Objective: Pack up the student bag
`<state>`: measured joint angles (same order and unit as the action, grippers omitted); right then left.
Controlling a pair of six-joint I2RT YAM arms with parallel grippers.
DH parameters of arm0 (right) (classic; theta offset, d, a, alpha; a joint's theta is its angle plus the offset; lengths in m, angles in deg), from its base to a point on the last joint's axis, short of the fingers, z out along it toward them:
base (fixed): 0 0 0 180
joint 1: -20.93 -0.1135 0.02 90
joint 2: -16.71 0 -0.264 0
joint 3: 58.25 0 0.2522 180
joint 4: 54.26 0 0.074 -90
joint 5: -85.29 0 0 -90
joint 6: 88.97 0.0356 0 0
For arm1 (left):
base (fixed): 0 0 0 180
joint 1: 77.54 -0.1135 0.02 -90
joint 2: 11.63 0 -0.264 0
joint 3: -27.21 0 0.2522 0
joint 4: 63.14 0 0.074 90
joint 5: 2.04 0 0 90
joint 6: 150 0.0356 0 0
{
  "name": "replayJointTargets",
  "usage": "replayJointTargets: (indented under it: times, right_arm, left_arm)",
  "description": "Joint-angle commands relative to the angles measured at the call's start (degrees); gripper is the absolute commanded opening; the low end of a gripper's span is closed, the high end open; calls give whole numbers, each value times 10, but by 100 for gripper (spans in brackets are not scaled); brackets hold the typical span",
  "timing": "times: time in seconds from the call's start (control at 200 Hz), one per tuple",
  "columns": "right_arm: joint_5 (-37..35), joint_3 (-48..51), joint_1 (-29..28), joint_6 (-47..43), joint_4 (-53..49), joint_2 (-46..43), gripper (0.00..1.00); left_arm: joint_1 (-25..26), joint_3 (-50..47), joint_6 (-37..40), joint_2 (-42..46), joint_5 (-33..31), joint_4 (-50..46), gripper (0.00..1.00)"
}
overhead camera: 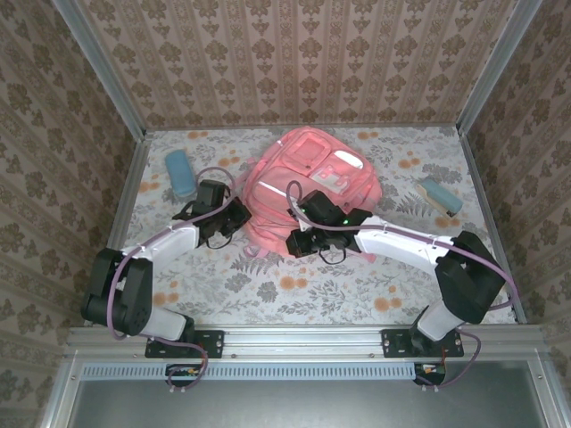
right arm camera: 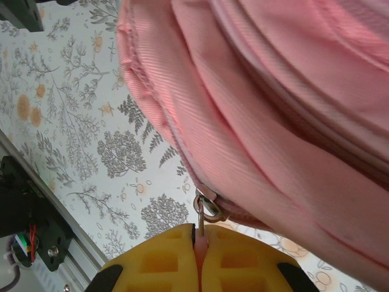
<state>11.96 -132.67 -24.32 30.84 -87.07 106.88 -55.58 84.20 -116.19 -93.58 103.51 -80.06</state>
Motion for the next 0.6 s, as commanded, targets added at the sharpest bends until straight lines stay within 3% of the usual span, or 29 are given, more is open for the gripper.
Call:
replayJointTargets:
  times: [0.0, 0.24, 0.425, 0.59]
  right_arm:
    - [15, -25, -12, -1, 4, -5, 0]
    - [-29, 40, 21, -20, -69, -71, 0]
    - [-79, 114, 85, -30, -114, -132, 0]
    - [-149, 122, 133, -22, -114, -125, 0]
  left_arm:
    - [11, 7, -14, -7, -7, 32, 0]
    - [-11, 9, 22, 2, -94, -37, 0]
    - [-25, 5, 33, 0, -108, -42, 0]
    - [-31, 5, 35, 3, -106, -43, 0]
